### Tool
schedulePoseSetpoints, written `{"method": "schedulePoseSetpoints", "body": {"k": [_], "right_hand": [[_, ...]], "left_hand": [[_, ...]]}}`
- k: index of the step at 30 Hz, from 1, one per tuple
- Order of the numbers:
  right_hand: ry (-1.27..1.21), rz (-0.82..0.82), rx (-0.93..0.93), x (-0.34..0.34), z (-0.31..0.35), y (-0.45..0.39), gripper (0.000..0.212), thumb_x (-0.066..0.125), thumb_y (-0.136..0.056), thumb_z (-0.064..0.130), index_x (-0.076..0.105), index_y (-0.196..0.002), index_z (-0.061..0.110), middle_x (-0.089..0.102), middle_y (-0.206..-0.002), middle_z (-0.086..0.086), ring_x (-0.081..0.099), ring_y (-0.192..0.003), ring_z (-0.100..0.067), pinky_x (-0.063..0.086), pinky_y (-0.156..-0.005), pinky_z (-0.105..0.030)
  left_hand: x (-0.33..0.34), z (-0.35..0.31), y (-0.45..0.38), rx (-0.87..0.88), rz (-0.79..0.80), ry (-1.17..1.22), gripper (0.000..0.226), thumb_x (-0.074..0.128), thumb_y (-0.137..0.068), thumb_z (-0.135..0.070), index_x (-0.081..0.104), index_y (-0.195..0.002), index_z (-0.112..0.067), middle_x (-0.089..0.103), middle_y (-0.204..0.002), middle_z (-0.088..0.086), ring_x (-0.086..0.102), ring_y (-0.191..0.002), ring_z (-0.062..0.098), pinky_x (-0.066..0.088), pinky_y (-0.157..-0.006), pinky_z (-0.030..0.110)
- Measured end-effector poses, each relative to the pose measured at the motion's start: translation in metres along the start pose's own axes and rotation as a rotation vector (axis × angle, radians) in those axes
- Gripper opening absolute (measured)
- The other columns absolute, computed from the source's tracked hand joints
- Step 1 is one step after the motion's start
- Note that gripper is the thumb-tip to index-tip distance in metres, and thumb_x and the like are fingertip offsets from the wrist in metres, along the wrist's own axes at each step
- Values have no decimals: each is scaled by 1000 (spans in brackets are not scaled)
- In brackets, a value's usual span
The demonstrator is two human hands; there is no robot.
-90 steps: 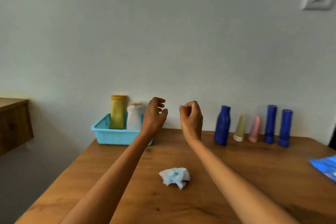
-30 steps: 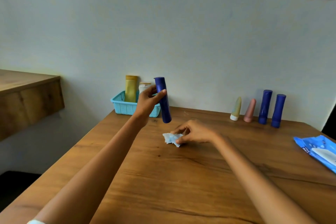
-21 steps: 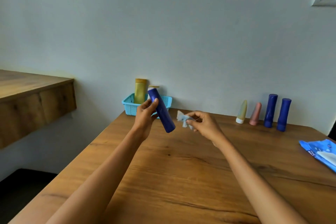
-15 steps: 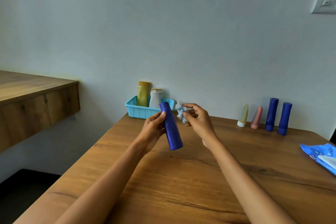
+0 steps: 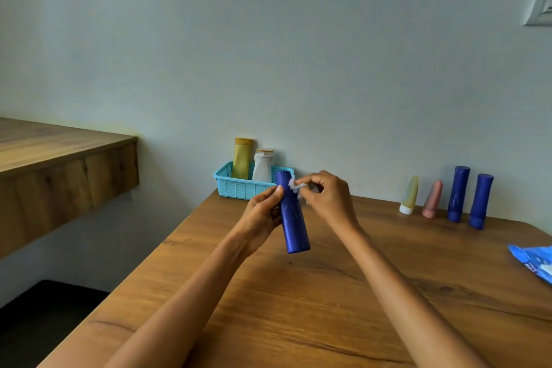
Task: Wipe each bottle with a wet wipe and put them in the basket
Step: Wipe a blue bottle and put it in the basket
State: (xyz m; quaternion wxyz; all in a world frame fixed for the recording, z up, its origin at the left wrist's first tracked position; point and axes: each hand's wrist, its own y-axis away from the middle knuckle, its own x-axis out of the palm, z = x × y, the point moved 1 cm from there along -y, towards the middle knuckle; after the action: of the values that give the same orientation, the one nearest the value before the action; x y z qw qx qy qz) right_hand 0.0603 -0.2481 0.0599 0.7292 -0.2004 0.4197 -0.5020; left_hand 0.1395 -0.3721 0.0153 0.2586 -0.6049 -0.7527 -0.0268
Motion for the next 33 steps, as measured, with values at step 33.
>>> {"method": "schedulePoseSetpoints", "body": {"k": [33], "right_hand": [[-37,123,-231,22,19,13,22,71,-81,20,71,-102,16,64,-94,7,59,-79,-1,47,-69,-7]], "left_hand": [[-16,-19,0,55,-119,82,27,61,-79,-25,64,-100,-7,71,-84,7,68,-75,17,57,-70,28]]}}
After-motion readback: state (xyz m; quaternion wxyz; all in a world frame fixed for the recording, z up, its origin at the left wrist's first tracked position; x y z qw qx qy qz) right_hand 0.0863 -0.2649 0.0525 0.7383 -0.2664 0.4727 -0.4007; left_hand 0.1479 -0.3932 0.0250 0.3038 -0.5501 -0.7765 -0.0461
